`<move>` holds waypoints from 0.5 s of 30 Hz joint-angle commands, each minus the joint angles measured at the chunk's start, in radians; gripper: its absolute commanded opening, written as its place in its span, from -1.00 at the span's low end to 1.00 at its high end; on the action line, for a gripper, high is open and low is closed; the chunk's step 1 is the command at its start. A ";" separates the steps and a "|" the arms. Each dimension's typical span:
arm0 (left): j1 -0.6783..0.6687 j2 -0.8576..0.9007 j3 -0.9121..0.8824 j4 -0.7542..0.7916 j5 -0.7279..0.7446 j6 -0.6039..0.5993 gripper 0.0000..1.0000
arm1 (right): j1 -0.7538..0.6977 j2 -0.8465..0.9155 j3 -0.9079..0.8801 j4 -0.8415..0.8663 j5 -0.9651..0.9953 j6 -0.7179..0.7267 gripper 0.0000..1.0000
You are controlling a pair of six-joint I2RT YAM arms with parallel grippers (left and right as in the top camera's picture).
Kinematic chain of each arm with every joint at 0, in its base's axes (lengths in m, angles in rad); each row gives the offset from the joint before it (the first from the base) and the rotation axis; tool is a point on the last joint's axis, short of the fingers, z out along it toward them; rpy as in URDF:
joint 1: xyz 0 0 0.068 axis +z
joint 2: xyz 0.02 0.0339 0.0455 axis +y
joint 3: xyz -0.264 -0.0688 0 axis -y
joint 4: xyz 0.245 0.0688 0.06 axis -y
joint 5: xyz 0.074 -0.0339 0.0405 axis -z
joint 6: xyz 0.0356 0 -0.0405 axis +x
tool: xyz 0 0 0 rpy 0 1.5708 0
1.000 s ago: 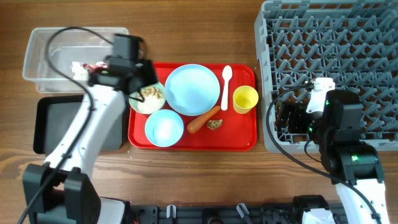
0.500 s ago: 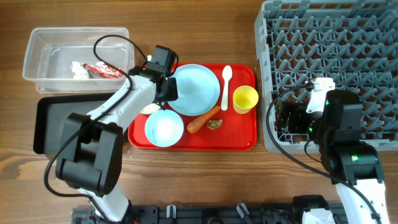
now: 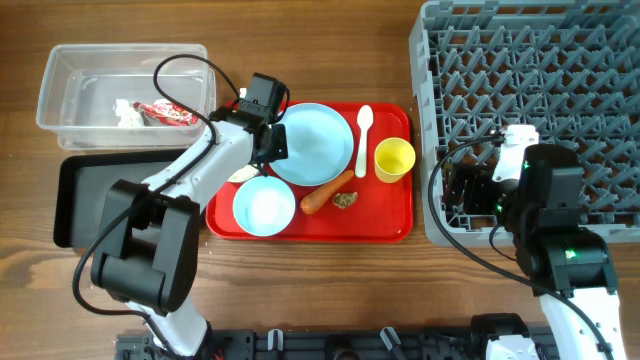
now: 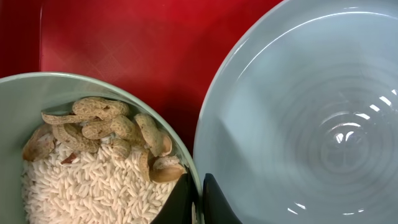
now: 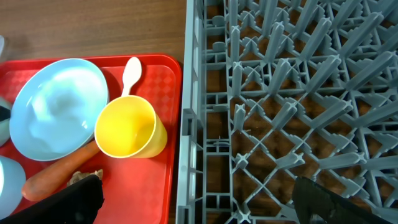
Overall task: Sort waste into correct bins and load items into the dishwasher rack
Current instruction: 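Grasp the rim of the green rice bowl with the left gripper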
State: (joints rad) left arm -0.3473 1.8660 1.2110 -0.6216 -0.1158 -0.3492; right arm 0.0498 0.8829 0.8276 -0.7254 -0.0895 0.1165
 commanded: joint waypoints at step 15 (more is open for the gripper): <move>0.004 -0.164 0.001 -0.131 -0.084 0.005 -0.92 | 0.002 0.005 0.026 0.002 -0.008 0.017 0.99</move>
State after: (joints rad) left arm -0.3508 1.7542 1.2110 -0.7216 -0.1722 -0.3492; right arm 0.0498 0.8829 0.8276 -0.7254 -0.0895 0.1165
